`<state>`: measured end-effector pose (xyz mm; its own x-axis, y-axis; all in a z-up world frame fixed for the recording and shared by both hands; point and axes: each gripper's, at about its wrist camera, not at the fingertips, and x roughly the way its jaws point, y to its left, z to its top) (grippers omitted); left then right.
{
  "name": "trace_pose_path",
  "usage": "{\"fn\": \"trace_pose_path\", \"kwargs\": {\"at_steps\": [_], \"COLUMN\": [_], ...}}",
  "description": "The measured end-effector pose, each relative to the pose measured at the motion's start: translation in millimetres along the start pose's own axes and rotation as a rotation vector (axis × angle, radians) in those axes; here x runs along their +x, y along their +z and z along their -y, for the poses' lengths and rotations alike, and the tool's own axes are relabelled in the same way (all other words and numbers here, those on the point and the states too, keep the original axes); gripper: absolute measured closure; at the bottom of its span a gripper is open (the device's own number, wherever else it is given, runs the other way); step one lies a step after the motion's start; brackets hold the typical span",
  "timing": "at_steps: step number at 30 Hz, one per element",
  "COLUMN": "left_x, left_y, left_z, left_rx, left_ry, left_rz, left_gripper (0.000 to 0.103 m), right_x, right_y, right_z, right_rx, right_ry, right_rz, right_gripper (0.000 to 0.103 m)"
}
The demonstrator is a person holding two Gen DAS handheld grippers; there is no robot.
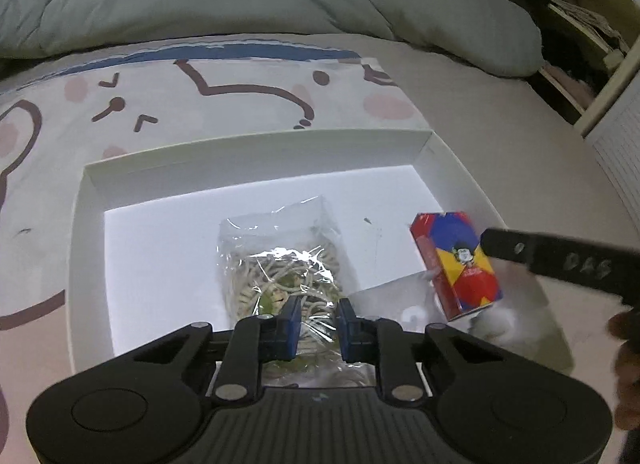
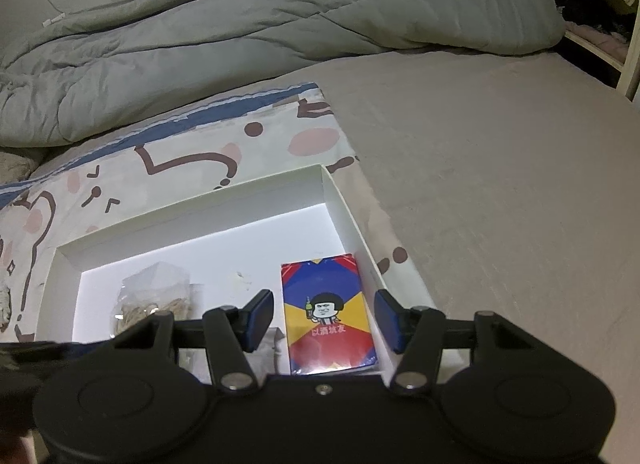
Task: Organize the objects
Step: 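Lower the cable bag and card box into the box and open both grippers, then lift both grippers away from the white box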
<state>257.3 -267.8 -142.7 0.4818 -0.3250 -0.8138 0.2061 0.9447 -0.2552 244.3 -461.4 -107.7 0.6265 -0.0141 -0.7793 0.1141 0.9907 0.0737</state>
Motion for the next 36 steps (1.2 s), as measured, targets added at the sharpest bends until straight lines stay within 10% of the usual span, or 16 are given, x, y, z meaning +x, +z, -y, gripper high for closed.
{"fn": "trace_pose_path", "kwargs": {"at_steps": [6, 17, 29, 36], "left_x": [-5, -48, -83, -100], "left_y": [7, 16, 6, -2], "left_z": [-7, -5, -16, -24], "left_rx": [-0.069, -0.004, 0.009, 0.034], "left_ry": [-0.014, 0.052, 0.086, 0.1], "left_rz": [-0.031, 0.014, 0.059, 0.081], "left_gripper": [0.08, 0.031, 0.001, 0.0], "right_x": [0, -22, -59, -73], "right_y": [-2, -3, -13, -17], "right_z": [4, 6, -1, -5], "right_rx": [-0.004, 0.013, -0.032, -0.055], "right_ry": [0.002, 0.036, 0.001, -0.033], "right_rz": [-0.012, 0.009, 0.066, 0.09], "right_gripper": [0.046, 0.046, 0.011, 0.002]}}
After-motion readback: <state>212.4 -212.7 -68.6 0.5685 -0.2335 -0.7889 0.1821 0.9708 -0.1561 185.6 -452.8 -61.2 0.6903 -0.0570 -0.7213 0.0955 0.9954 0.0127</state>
